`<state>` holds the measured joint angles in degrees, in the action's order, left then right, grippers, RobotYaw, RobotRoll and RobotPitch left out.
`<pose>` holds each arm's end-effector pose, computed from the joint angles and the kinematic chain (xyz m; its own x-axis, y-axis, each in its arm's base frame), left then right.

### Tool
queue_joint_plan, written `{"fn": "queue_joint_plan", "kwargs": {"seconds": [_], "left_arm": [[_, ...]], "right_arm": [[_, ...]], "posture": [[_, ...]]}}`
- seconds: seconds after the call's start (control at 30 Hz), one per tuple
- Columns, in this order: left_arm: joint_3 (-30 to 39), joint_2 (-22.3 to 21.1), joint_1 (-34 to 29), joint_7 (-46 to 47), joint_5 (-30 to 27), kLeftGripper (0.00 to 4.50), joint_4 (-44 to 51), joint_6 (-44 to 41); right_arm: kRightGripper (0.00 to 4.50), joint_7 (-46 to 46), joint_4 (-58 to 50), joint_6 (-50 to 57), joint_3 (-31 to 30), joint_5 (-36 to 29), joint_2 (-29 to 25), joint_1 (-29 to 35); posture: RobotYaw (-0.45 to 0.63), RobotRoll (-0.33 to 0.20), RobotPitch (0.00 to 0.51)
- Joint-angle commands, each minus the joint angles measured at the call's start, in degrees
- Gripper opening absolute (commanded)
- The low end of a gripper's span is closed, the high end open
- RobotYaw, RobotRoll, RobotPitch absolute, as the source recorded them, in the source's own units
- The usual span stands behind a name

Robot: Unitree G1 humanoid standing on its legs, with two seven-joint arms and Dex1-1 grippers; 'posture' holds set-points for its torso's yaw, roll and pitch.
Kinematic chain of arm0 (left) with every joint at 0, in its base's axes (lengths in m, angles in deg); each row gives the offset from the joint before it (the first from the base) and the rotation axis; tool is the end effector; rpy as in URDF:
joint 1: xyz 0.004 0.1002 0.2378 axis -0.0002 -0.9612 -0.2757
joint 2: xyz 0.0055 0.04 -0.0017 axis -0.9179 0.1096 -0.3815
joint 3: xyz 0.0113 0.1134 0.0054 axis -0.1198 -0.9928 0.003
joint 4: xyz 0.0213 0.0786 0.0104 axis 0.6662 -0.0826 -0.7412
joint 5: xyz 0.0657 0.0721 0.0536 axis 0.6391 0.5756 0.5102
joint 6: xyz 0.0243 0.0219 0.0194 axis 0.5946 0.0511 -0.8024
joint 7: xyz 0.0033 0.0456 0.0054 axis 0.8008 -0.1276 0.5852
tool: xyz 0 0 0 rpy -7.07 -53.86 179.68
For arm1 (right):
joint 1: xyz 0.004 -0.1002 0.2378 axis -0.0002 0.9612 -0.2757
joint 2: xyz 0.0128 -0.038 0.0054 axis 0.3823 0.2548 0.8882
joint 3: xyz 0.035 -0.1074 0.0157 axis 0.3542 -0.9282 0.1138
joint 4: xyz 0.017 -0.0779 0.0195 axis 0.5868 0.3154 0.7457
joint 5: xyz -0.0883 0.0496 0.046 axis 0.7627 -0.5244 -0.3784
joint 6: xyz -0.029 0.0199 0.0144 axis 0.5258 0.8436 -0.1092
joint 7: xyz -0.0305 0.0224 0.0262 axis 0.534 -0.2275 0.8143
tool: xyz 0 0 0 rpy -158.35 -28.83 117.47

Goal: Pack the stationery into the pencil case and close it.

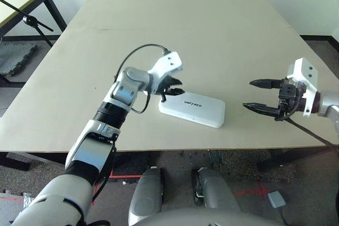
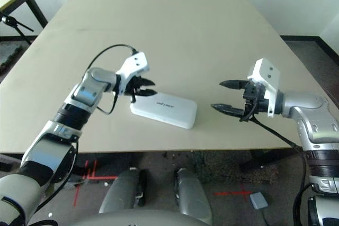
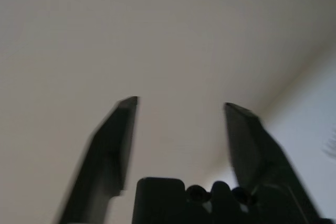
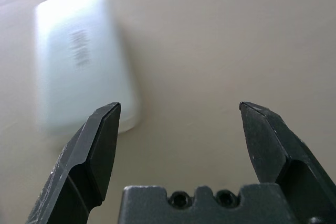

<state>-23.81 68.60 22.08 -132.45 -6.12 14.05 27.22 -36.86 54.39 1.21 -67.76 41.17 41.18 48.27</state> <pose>0.3530 0.1793 0.1608 0.7113 -0.6325 -0.3066 0.7026 0.6524 0.2842 0.2672 -0.3062 0.1512 0.6673 0.7027 -0.2468 -0.7448 0.6309 -0.2174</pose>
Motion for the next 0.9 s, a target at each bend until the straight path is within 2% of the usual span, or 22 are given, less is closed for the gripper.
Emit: {"fn": "queue_joint_plan", "kwargs": {"seconds": [0.03,0.23,0.33,0.53,0.9], "left_arm": [[6.3,-0.9,-2.9,11.7,-0.8,4.47,-3.7,3.9],[17.7,-2.1,-7.9,31.1,-2.7,4.47,-9.5,13.8],[18.4,-3.3,-10.9,39.3,0.2,4.47,-11.5,22.0],[20.2,-1.8,-13.4,49.6,-0.4,4.47,-13.1,27.9],[19.3,1.6,-13.9,51.4,-2.5,4.47,-11.1,29.1]], "right_arm": [[4.5,8.4,8.1,-2.7,1.9,3.2,2.2,-2.8],[4.5,24.7,23.9,-11.0,6.8,5.7,7.2,-8.4],[4.5,32.8,29.8,-15.7,9.2,6.8,8.9,-10.5],[4.5,39.6,37.1,-20.0,13.9,4.8,10.4,-12.7],[4.5,42.8,41.9,-24.3,15.3,5.0,9.2,-12.5]], "posture": [[0.18,0.0,0.103],[0.2,0.0,0.103],[0.2,0.0,0.101],[0.19,0.0,0.099],[0.16,0.0,0.105]]}}
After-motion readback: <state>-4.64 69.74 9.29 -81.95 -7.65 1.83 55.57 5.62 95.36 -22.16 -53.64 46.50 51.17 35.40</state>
